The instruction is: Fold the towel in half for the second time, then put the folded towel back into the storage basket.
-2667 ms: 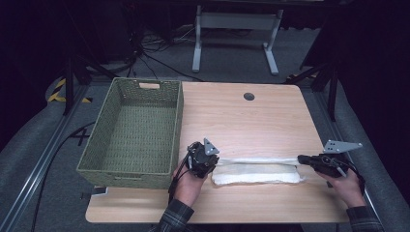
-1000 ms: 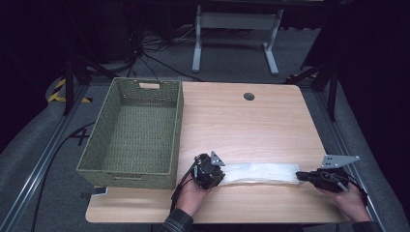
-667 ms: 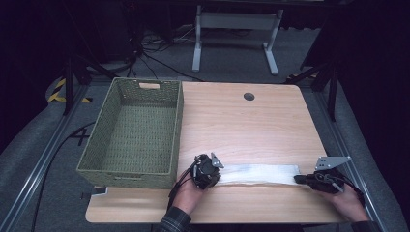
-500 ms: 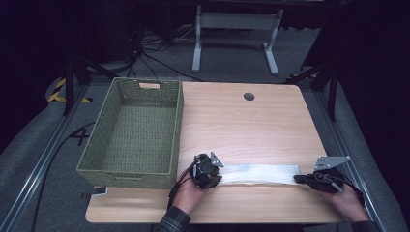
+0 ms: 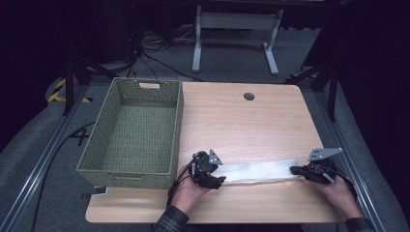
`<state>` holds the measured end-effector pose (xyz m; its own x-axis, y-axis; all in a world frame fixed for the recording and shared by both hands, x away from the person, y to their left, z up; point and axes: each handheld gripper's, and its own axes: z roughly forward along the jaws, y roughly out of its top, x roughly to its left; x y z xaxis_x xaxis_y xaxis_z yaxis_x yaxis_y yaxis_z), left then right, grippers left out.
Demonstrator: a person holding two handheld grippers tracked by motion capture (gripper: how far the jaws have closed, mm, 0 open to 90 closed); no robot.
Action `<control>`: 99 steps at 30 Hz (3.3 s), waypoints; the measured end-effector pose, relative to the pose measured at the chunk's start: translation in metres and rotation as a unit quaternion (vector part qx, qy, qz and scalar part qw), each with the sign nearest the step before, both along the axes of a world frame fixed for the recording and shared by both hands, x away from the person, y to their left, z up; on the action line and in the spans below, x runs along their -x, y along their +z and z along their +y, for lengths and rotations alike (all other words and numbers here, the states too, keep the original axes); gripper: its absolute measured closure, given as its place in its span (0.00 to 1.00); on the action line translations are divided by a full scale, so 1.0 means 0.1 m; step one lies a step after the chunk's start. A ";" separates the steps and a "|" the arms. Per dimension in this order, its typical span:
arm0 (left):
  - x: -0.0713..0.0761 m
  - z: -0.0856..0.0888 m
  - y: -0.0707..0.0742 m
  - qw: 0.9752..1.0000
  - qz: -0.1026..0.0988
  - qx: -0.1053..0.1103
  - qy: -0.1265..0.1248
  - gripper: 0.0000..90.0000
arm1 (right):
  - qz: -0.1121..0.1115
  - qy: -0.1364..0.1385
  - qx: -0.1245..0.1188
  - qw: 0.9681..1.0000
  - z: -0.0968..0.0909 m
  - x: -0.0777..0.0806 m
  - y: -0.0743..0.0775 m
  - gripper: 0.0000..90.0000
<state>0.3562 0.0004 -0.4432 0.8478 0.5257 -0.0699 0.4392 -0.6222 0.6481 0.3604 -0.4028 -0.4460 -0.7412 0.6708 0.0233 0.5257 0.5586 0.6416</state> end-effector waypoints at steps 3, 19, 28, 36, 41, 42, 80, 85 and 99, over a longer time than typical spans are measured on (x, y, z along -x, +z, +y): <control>0.00 0.00 -0.01 1.000 0.002 0.007 0.004 0.43 | -0.001 -0.003 0.002 1.000 0.01 -0.07 0.00 1.00; -0.02 0.02 0.03 0.999 -0.007 0.031 0.016 0.38 | -0.013 0.001 0.022 1.000 0.18 -0.48 0.02 1.00; -0.03 0.03 0.02 0.999 -0.012 0.029 0.014 0.37 | -0.017 0.020 0.027 0.999 0.33 -0.74 0.02 1.00; -0.03 0.02 0.04 0.999 -0.014 0.035 0.013 0.37 | -0.020 0.041 0.018 0.999 0.51 -1.02 0.01 1.00; -0.04 0.02 0.04 0.999 -0.013 0.031 0.009 0.37 | -0.016 0.048 0.014 0.999 0.70 -1.24 0.01 1.00; -0.04 0.01 0.04 0.999 -0.011 0.034 0.011 0.38 | -0.017 0.049 0.012 0.999 0.73 -1.26 0.00 1.00; -0.09 0.00 -0.13 0.999 0.041 -0.005 0.009 0.99 | -0.069 -0.018 -0.042 0.997 0.22 -0.62 0.17 0.38; -0.05 -0.02 -0.12 0.999 0.043 0.000 -0.002 0.99 | -0.063 -0.020 -0.049 0.997 0.17 -0.55 0.15 0.36; 0.13 -0.34 -0.12 0.996 0.045 0.021 -0.071 0.99 | -0.060 -0.006 -0.040 0.997 0.25 -0.52 0.09 0.34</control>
<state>0.3432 -0.0337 -0.4555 0.9028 0.3958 -0.1684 0.4061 -0.6552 0.6370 0.4128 -0.3775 -0.4366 -0.7336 0.6795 -0.0114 0.4489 0.4970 0.7426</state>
